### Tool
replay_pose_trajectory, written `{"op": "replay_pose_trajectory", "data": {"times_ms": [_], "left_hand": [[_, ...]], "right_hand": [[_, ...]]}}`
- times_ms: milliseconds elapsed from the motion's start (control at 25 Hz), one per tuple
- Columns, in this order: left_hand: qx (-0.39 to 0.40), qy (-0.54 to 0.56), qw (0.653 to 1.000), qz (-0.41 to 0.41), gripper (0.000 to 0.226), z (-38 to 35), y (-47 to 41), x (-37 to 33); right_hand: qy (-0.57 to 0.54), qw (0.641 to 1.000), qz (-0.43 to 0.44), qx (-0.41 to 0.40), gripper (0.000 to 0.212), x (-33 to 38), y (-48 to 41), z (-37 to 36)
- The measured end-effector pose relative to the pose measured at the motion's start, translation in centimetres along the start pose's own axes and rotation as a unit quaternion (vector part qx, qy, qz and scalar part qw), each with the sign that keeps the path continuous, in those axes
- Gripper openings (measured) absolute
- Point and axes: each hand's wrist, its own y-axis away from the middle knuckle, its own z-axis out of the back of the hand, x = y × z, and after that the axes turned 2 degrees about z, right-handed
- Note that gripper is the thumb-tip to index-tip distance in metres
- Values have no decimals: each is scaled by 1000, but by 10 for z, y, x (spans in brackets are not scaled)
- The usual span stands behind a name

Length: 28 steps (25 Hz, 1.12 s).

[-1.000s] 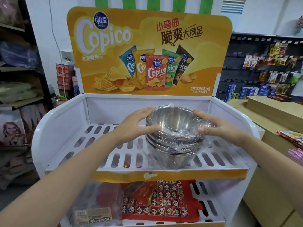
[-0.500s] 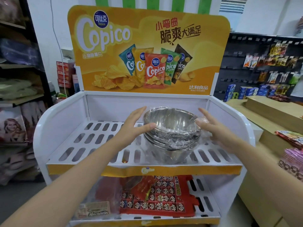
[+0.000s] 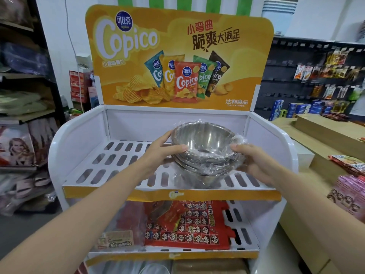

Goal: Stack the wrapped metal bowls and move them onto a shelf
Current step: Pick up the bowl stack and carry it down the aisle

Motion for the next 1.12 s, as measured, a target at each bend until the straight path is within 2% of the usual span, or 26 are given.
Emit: {"op": "replay_pose_trajectory", "data": {"times_ms": [120,200,280,400,520,640,720,840,960,1120], "left_hand": [[0,-26,999,-29,92,2,21,-1],[-13,-23,998,-56,102,1,40,-6],[-22,-20,996,-86,100,0,60,-18],[-32,-46,991,-118,92,4,95,-43],[-53,-82,985,-142,92,12,138,-53],[-85,-75,985,-132,94,14,194,-48],[-126,-67,982,-124,95,9,239,-38],[-207,-54,972,-99,102,-4,308,-22],[-286,-48,954,-75,102,-22,384,-8],[-389,-51,919,-37,104,-58,490,4]], "right_hand": [[-1,999,48,20,63,-2,15,1],[1,996,83,31,82,-2,25,-2],[-5,994,104,32,88,6,36,-7],[-25,989,138,44,79,24,55,-20],[-10,981,168,97,91,33,86,-44],[0,974,179,140,85,24,119,-67],[5,968,175,180,89,11,134,-80],[0,953,180,243,80,-10,153,-101],[8,938,173,301,80,-36,180,-127],[17,891,176,419,88,-65,231,-174]]}}
